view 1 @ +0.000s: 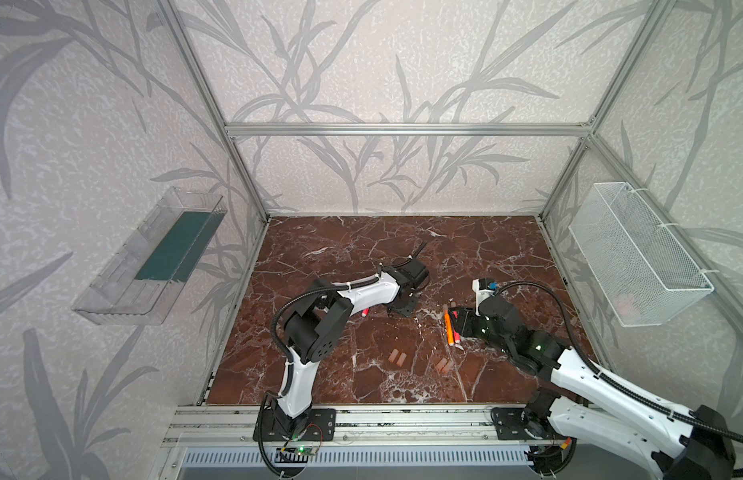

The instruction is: Insert the pens into the pen caps

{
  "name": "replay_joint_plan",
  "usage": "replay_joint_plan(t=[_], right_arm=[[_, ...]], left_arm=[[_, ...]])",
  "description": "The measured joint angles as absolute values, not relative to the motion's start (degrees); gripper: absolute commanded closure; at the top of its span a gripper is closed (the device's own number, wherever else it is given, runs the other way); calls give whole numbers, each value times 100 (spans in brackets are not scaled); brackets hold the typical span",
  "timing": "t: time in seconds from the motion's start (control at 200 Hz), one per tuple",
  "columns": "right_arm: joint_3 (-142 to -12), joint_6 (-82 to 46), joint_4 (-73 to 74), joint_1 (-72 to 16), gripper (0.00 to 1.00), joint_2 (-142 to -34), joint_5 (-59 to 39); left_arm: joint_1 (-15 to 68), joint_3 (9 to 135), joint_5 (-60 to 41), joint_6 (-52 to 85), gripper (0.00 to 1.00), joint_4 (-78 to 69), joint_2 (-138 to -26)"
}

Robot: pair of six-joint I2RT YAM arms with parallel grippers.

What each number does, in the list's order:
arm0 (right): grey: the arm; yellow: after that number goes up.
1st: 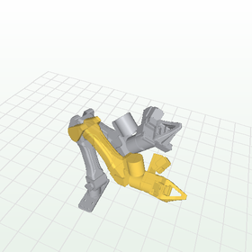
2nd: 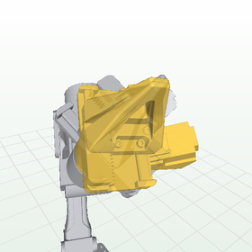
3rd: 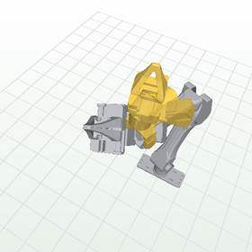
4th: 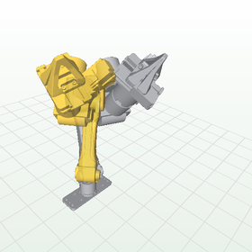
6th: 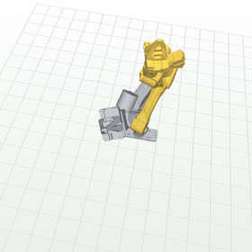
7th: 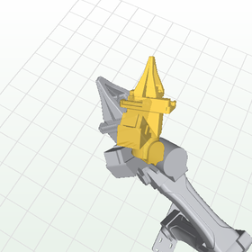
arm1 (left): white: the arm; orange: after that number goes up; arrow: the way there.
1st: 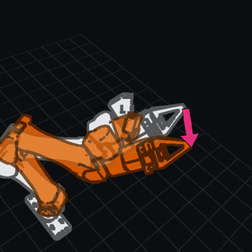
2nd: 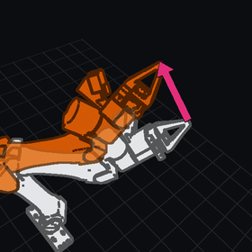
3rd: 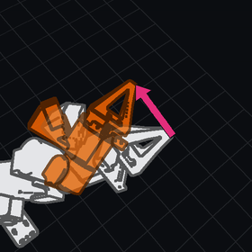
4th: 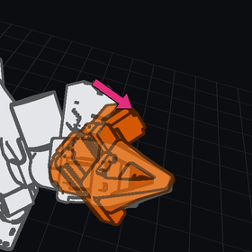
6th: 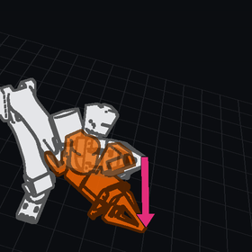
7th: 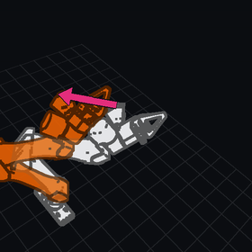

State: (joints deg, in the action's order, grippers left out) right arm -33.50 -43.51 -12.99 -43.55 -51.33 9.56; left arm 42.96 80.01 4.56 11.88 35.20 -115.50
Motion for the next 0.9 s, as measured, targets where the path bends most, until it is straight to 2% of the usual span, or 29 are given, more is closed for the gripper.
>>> replay_joint_plan(t=[0.225, 0.73, 0.9], right_arm=[[-3350, -4351, -1363, -4355, 52, -5133, 958], [-3256, -4501, -1238, -4355, 52, -5113, 950], [-2816, -4755, -808, -4355, 50, -4915, 884]], left_arm=[[4294, 8049, 226, 1253, 73, 3774, -11587], [4278, 8230, 104, 1284, 82, 4027, -11688], [4270, 7535, -106, 1356, 88, 3588, -11111]])
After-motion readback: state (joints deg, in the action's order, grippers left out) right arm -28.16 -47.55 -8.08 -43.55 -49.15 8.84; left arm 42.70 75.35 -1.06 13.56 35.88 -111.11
